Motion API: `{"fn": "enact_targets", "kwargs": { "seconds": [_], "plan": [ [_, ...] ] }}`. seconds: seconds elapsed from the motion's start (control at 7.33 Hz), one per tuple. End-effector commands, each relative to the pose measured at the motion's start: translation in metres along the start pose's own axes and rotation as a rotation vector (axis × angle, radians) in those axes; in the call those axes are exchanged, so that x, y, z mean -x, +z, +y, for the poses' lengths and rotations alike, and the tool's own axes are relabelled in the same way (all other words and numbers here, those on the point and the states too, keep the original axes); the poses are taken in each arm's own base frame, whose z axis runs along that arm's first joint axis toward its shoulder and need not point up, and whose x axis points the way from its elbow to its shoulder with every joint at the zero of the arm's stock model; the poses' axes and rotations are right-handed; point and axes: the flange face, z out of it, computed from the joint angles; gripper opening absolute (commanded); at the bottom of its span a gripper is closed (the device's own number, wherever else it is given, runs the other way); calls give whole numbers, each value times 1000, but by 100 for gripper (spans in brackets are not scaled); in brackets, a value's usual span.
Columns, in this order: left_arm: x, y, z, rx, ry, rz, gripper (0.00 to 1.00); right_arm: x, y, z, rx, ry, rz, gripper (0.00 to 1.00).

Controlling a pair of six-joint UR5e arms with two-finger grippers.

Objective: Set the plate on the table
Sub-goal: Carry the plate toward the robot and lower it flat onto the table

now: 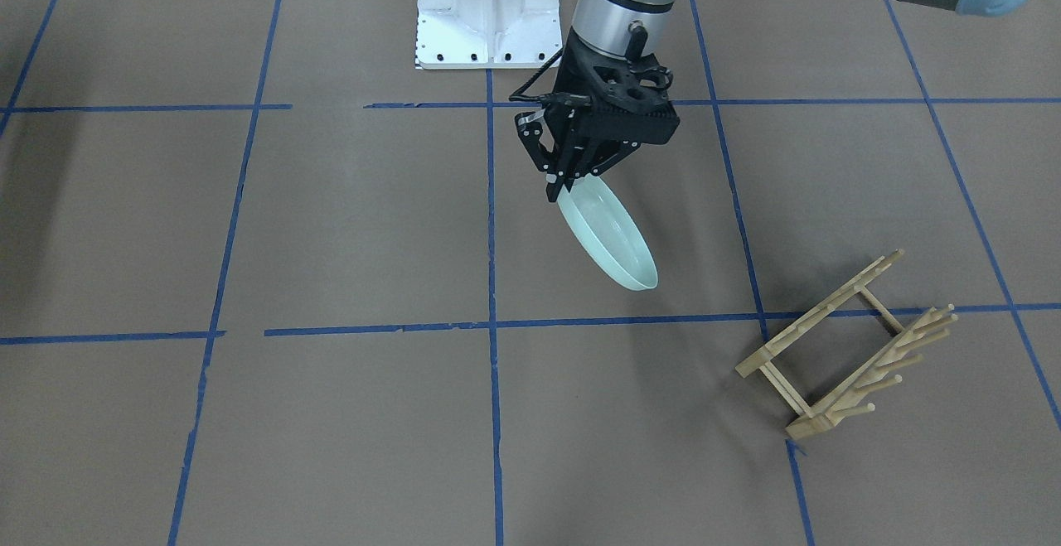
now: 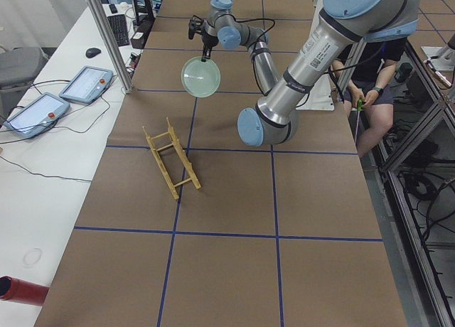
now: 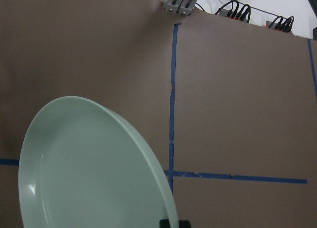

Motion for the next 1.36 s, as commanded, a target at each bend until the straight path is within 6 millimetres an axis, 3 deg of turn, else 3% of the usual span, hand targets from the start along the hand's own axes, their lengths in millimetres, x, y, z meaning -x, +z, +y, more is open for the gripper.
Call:
{"fn": "enact_targets", "kwargs": {
  "seconds": [0.0, 0.14, 0.27, 0.41, 0.55, 0.82, 0.95, 1.23],
  "plan": [
    [-13, 29, 10, 14, 172, -44, 0, 0, 0, 0, 0, 0, 0, 100],
    [-7, 35, 10, 7, 250, -67, 0, 0, 0, 0, 0, -1, 0, 100],
    [-7, 49, 26, 34, 263, -139, 0, 0, 0, 0, 0, 0, 0, 100],
    [-9, 63, 49, 44, 292, -226, 0, 0, 0, 0, 0, 0, 0, 100],
    [-12, 82, 84, 74, 356, -300, 0, 0, 0, 0, 0, 0, 0, 100],
    [-16, 103, 132, 74, 454, -450, 0, 0, 0, 0, 0, -1, 0, 100],
    [-13, 129, 149, 37, 543, -546, 0, 0, 0, 0, 0, 0, 0, 100],
    [-5, 145, 151, 45, 656, -587, 0, 0, 0, 0, 0, 0, 0, 100]
  ]
}}
